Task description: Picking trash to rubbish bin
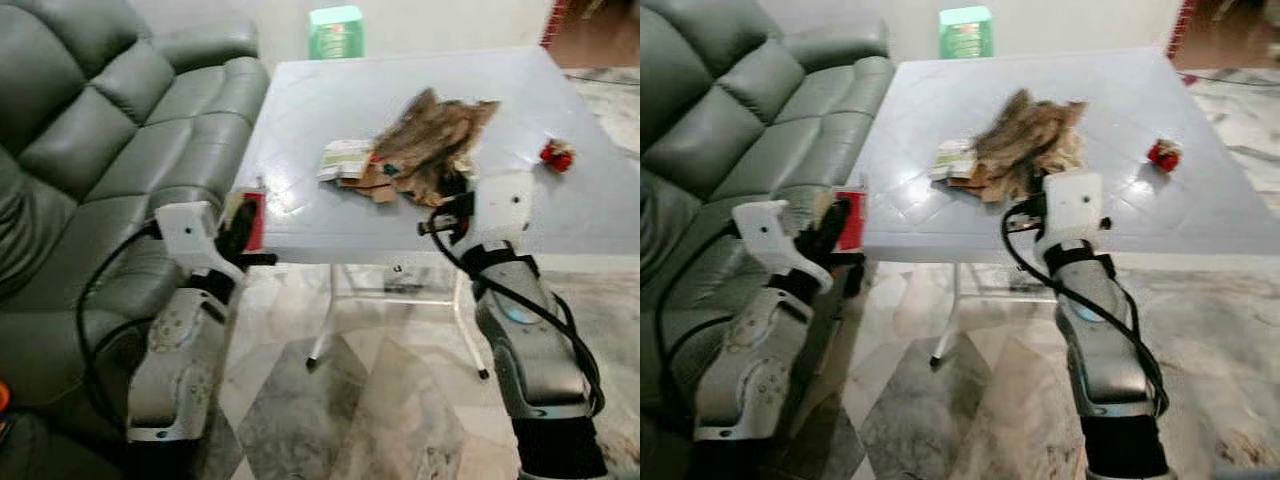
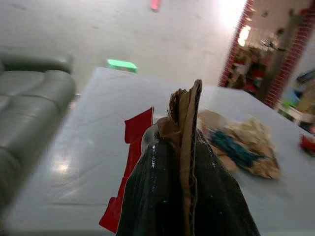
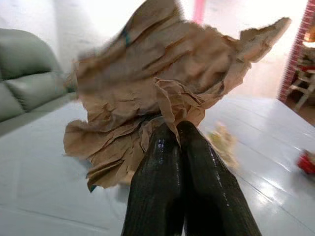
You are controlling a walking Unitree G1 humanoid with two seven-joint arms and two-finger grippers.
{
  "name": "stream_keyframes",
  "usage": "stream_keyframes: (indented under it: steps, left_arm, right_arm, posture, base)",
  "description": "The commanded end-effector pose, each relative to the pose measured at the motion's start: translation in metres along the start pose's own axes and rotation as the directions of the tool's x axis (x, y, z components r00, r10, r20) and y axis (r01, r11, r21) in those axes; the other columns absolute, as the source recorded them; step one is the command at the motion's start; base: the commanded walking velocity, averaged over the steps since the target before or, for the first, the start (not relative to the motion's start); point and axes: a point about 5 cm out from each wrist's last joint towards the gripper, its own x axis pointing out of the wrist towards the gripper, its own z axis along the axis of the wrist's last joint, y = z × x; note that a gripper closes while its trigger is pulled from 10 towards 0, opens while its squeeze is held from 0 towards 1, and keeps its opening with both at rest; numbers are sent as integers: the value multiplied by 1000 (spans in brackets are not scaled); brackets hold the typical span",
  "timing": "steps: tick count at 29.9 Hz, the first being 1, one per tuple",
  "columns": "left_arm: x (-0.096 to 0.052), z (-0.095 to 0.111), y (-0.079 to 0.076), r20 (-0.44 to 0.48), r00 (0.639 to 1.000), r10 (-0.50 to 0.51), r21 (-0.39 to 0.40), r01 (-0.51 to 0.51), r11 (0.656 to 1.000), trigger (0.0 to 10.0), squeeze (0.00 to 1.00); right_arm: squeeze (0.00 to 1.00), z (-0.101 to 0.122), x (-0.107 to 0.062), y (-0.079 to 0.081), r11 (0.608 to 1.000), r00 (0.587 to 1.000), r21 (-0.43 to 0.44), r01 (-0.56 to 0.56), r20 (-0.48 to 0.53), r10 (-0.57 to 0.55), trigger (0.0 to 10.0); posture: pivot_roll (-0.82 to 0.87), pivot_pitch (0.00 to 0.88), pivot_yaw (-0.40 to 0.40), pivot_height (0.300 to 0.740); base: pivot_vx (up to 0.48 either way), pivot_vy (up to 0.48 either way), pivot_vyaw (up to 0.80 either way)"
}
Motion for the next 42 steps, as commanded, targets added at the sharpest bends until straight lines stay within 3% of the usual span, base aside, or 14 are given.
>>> stream_keyframes:
  steps: [1, 11, 16, 28, 30, 36, 38, 42]
  left_arm:
    - [3, -2, -6, -7, 1000, -31, 2, 31, 1000, 9333, 0]
    - [5, -2, -9, -6, 999, -40, -9, 40, 999, 9098, 0]
    - [5, -4, -11, -9, 999, -44, -14, 44, 999, 8353, 0]
    - [4, -5, -12, -13, 999, -42, -23, 42, 999, 8510, 0]
    - [4, -6, -12, -13, 999, -45, -22, 45, 999, 7882, 0]
    - [4, -6, -12, -14, 999, -46, -23, 45, 999, 7373, 0]
    - [4, -6, -12, -14, 999, -44, -22, 44, 999, 6314, 0]
    - [4, -6, -12, -13, 999, -42, -25, 42, 999, 5961, 0]
  right_arm:
    - [0, 4, 0, -4, 1000, 1000, -5, 15, 8, -15, 10000]
    - [0, 6, 2, -1, 1000, 1000, -3, 2, 11, -2, 10000]
    - [0, 7, 2, -1, 1000, 1000, -2, -2, 10, 2, 10000]
    - [0, 8, 1, -1, 1000, 1000, -6, -4, 11, 4, 10000]
    - [0, 8, 1, -1, 1000, 1000, -6, -5, 12, 5, 10000]
    - [0, 10, 1, 0, 1000, 999, -4, -18, 29, 18, 10000]
    - [0, 10, 1, 1, 1000, 999, -6, -21, 29, 21, 10000]
    - [0, 10, 1, 0, 1000, 999, -6, -22, 28, 22, 10000]
  posture:
    - [-64, 77, 76, 740]
    - [-62, 77, 73, 740]
    - [-63, 80, 73, 740]
    - [-67, 86, 71, 740]
    - [-68, 88, 72, 740]
    - [-70, 89, 69, 740]
    - [-69, 90, 67, 740]
    - [-70, 90, 67, 740]
  base:
    - [0, 0, -775]
    - [0, 0, -775]
    - [0, 0, -781]
    - [0, 0, -787]
    - [0, 0, -788]
    - [0, 0, -339]
    - [0, -133, 0]
    - [0, -266, 0]
